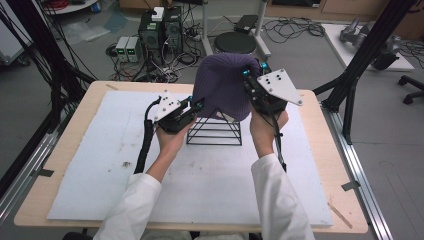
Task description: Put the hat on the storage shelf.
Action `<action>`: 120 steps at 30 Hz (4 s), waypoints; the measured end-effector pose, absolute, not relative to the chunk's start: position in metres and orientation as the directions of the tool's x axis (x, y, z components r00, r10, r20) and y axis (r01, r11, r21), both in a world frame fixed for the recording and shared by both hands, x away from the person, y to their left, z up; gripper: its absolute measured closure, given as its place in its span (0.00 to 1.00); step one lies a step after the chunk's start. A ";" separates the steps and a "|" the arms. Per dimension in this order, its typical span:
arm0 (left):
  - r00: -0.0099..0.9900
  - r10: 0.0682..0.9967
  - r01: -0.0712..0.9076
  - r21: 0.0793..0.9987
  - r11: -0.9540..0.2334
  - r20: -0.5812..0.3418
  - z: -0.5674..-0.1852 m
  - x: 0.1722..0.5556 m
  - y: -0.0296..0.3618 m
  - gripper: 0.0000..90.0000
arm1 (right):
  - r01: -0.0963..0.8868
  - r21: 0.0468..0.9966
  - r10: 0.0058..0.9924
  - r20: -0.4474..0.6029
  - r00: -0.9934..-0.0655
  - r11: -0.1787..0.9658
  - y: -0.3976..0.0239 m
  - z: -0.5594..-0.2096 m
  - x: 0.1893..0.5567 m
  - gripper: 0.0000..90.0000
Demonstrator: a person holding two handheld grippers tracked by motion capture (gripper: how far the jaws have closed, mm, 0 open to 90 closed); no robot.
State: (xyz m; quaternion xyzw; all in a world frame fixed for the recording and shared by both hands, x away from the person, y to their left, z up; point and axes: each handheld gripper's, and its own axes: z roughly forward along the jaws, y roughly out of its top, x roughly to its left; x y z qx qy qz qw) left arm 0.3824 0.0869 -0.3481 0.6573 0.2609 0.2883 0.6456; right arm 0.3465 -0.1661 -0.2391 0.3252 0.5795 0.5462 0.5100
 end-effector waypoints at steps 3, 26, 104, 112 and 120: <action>0.699 0.715 -0.014 0.999 -0.032 0.033 -0.355 0.382 0.087 0.89 | -0.157 0.970 0.937 -0.225 -0.269 0.188 -0.168 -0.248 0.347 0.81; 0.691 0.722 0.083 0.996 -0.031 -0.035 -0.403 0.381 0.092 0.89 | -0.055 0.974 0.923 -0.228 -0.310 0.222 -0.164 -0.293 0.350 0.79; 0.586 0.801 0.154 0.987 0.041 -0.124 -0.397 0.342 0.158 0.36 | 0.159 0.969 0.867 -0.088 -0.491 0.188 -0.203 -0.317 0.305 0.12; 0.575 0.809 0.118 0.991 0.063 -0.120 -0.386 0.326 0.183 0.34 | 0.175 0.982 0.917 0.009 -0.400 0.067 -0.233 -0.320 0.296 0.12; 0.533 0.838 0.098 0.993 0.072 -0.114 -0.384 0.311 0.211 0.31 | 0.197 0.980 0.935 0.057 -0.349 0.013 -0.260 -0.332 0.284 0.12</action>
